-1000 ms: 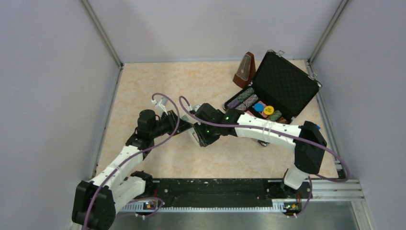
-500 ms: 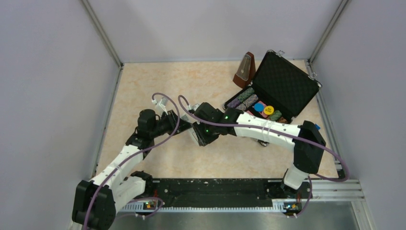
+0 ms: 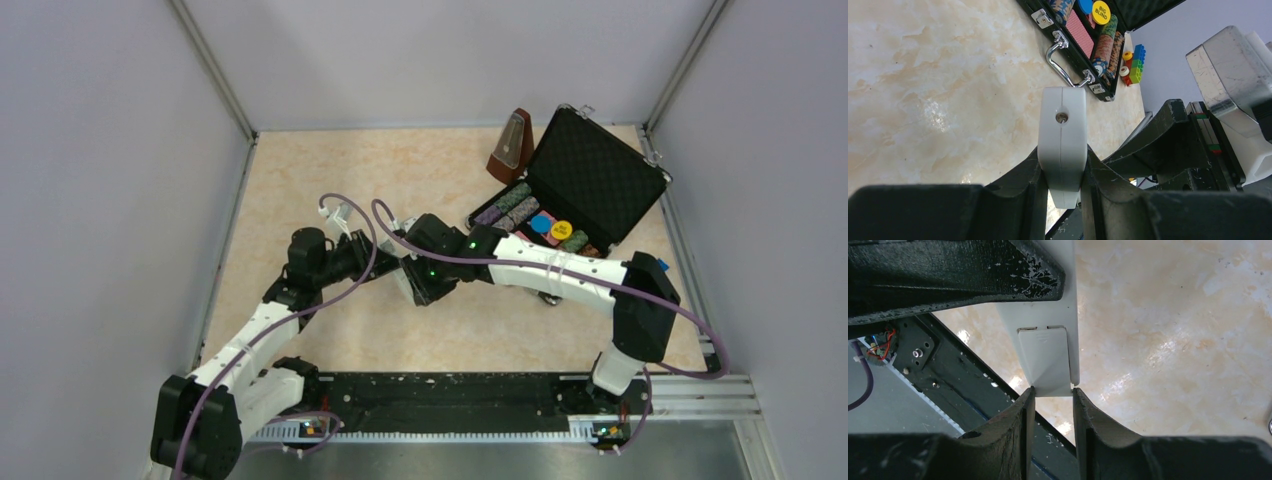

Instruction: Load the batteries into the remote control

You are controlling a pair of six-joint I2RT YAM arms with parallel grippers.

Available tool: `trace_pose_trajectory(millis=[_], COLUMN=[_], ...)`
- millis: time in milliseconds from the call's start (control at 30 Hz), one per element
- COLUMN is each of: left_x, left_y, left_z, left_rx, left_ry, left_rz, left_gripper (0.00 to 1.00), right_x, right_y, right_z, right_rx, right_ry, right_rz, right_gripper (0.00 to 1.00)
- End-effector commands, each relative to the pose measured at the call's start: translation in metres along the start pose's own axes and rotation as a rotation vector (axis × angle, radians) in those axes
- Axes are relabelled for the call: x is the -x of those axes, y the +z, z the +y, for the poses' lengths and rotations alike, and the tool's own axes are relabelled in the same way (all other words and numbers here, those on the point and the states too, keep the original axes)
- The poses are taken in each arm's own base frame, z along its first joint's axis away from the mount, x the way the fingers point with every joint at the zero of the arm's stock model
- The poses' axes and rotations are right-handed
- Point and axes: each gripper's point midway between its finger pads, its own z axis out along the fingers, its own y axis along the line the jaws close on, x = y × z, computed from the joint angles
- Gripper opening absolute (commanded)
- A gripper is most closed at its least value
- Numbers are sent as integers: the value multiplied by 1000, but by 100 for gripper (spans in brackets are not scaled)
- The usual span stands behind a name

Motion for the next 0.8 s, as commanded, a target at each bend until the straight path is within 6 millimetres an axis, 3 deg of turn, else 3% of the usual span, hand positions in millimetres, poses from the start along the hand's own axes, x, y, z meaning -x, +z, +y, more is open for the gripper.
trace_pose_trajectory(millis=[0,767], left_x=[14,9], left_y=[-1,-1], left_z=[-22,-29], left_rx=[-72,-109], left_ry=[78,37], left_rz=[-27,2], left_gripper=[0,0], right_x=[25,39], right_y=[-11,-10], right_z=[15,17], right_rx=[44,31], right_ry=[-18,31], right_rz=[-81,-118], right_gripper=[31,32])
